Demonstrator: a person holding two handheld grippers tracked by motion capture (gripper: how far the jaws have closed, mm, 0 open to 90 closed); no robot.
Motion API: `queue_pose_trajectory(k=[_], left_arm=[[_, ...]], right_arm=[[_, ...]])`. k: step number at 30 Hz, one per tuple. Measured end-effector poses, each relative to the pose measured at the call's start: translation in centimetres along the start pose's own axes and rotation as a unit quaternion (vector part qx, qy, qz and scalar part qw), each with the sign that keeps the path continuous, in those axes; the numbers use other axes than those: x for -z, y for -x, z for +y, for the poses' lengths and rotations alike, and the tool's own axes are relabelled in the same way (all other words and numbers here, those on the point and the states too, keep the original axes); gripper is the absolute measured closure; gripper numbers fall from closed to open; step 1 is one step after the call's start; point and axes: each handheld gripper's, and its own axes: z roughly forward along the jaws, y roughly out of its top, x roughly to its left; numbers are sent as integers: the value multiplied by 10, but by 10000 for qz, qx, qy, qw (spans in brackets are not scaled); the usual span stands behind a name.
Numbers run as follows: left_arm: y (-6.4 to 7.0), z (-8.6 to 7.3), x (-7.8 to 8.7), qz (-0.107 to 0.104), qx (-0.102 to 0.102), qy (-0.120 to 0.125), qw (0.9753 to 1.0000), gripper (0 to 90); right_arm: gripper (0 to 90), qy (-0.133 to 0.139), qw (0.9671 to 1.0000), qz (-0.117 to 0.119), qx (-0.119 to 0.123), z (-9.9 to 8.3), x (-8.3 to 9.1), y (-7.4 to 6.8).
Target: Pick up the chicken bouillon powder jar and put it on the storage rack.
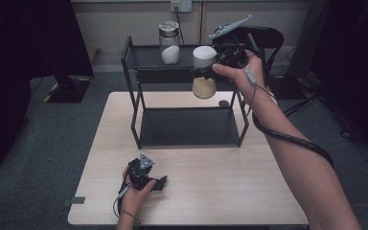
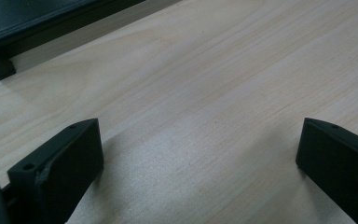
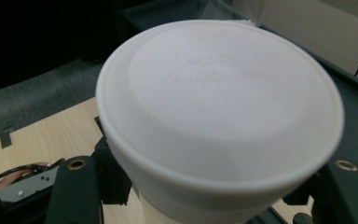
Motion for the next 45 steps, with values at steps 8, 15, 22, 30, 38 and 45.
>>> queue_pose_trajectory(k=[8, 15, 22, 30, 38, 45], left_arm=[[0, 0, 0, 1, -1, 3, 10000, 0], [0, 0, 0, 0, -1, 2, 10000, 0], [0, 0, 0, 0, -3, 1, 10000, 0], [0, 0, 0, 3, -1, 9, 10000, 0], [0, 0, 0, 4, -2, 10, 10000, 0], [0, 0, 0, 4, -1, 10, 10000, 0]], right_arm=[[350, -14, 9998, -193, -21, 15, 5, 0], [349, 45, 9996, -231, -129, 20, 6, 5], [350, 74, 9993, -301, -230, 25, 5, 10], [350, 171, 9988, -313, -332, 36, 9, 15], [350, 209, 9977, -486, -432, 43, 6, 20], [349, 252, 9962, -648, -516, 47, 2, 25]])
